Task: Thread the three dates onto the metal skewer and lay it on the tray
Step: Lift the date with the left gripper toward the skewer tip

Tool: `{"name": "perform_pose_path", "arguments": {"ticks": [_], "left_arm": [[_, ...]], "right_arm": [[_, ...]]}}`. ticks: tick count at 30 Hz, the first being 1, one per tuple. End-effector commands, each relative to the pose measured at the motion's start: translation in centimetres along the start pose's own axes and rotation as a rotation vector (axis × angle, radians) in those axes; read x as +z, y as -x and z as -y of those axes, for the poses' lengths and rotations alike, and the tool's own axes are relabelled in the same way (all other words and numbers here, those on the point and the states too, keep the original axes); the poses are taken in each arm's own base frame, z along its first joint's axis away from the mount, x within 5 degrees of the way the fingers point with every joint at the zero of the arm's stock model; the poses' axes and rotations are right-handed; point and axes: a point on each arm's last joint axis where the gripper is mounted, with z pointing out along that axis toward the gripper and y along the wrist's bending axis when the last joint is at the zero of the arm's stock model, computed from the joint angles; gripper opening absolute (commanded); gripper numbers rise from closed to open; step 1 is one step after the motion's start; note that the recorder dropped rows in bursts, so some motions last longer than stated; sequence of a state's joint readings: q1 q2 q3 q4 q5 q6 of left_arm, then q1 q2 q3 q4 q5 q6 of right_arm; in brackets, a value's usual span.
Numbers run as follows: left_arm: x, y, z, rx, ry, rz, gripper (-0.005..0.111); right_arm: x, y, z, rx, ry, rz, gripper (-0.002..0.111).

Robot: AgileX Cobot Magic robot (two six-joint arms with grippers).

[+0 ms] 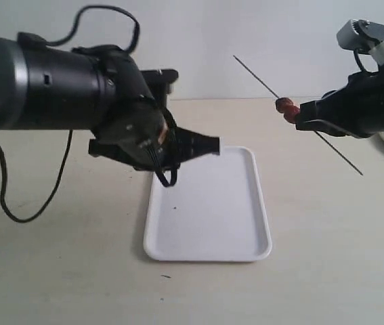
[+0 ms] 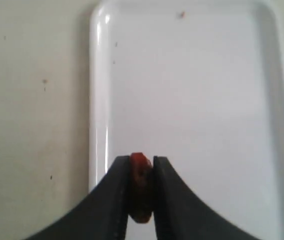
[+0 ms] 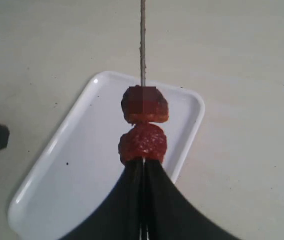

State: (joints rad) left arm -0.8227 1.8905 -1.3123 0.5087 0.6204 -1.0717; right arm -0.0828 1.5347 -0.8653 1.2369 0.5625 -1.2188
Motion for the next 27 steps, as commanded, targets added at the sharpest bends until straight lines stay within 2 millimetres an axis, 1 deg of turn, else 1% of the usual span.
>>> {"name": "perform_pose_path", "arguments": {"ticks": [1, 4, 5, 8, 9, 11, 14, 16, 19, 23, 27], "left_arm": [[-1.2, 3.2, -1.6, -0.113, -0.147, 0.094, 0.015], [-1.1, 4.5, -2.8, -0.19, -0.198, 0.132, 0.015], [-0.8, 5.4, -3.6, -0.249, -0.223, 0.156, 0.015], [-0.6, 6.8, -5.1, -0.392, -0.281, 0.191, 0.015], [-0.6, 7.3, -5.6, -0.445, -0.301, 0.209, 0.015], [-0.6, 7.8, -6.1, -0.5, -0.326, 0.228, 0.015], [-0.7, 8.1, -6.0, -0.528, -0.358, 0.253, 0.015], [-0.8, 8.3, -5.9, -0.559, -0.379, 0.263, 0.015], [-0.8, 8.3, -5.9, -0.56, -0.386, 0.268, 0.016], [-0.7, 8.7, -6.7, -0.565, -0.375, 0.281, 0.022], [-0.4, 8.8, -7.9, -0.548, -0.326, 0.267, 0.022]], "right_arm": [[-0.2, -0.1, -0.5, -0.014, 0.045, -0.015, 0.0], [-0.3, -0.4, -1.3, -0.03, 0.126, -0.044, 0.0], [-0.4, -0.6, -1.8, -0.052, 0.185, -0.064, 0.0], [-0.4, -1.0, -1.9, -0.048, 0.197, -0.08, 0.0], [-0.2, -1.5, -1.7, -0.041, 0.19, -0.09, 0.0], [0.2, -1.7, -1.5, -0.035, 0.192, -0.101, 0.0], [0.6, -2.2, -1.8, -0.047, 0.265, -0.132, 0.0], [0.6, -2.1, -2.1, -0.06, 0.306, -0.117, 0.0], [0.5, -2.1, -2.3, -0.063, 0.324, -0.113, 0.0], [0.5, -2.1, -2.3, -0.062, 0.329, -0.112, 0.0], [0.5, -2.1, -2.3, -0.059, 0.331, -0.11, 0.0]]}}
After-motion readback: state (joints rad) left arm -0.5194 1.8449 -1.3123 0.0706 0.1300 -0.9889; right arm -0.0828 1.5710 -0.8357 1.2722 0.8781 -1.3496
